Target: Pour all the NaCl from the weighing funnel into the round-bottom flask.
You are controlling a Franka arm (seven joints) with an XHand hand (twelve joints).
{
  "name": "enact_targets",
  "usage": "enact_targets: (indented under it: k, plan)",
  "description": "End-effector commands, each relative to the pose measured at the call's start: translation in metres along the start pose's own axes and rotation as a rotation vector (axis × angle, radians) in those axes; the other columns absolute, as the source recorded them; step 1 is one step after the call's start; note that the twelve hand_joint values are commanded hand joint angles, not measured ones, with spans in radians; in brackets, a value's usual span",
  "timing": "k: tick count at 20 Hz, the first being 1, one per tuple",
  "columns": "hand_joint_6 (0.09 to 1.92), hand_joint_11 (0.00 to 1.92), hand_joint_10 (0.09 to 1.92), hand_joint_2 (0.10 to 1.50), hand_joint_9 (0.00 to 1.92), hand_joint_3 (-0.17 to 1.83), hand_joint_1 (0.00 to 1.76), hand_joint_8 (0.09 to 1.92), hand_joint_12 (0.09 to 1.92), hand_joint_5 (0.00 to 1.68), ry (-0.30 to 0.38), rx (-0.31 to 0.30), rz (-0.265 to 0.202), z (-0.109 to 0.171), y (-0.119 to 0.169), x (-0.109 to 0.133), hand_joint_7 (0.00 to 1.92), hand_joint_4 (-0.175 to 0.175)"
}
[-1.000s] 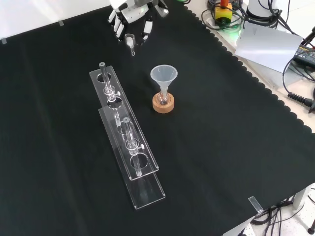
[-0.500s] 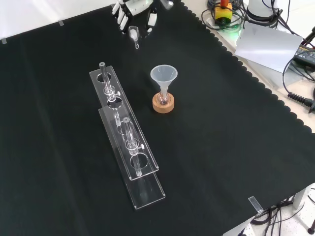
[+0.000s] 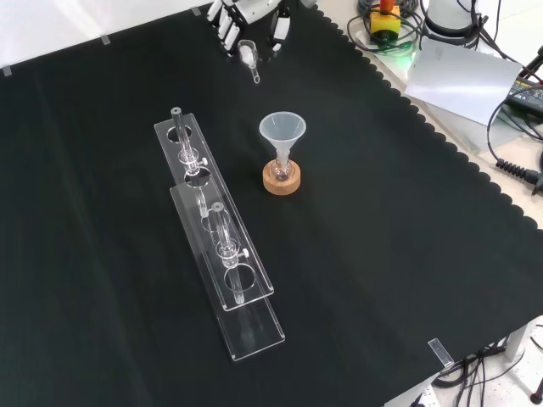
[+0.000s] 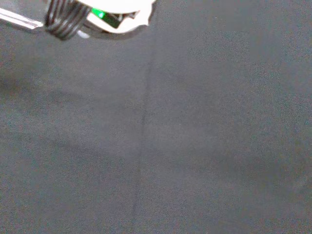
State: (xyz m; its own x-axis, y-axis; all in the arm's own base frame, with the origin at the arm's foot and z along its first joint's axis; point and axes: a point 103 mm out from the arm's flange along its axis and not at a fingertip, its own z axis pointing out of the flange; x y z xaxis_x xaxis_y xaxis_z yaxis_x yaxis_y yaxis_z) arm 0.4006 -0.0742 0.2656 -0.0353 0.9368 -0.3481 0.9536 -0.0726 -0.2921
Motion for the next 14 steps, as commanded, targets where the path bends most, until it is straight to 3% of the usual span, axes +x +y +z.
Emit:
enact_targets:
  k: [1,14]
  plan:
    - [0.98,0.64,0.42,0.73,1.07,0.68,1.07,0.67,1.21,1.10,-0.043,0.017,-0.018,-0.009,-0.006,0.022,0.84,0.175]
    - [0.97,0.64,0.42,0.72,1.07,0.69,1.07,0.67,1.21,1.11,-0.112,0.038,-0.062,-0.019,-0.010,0.055,0.84,0.175]
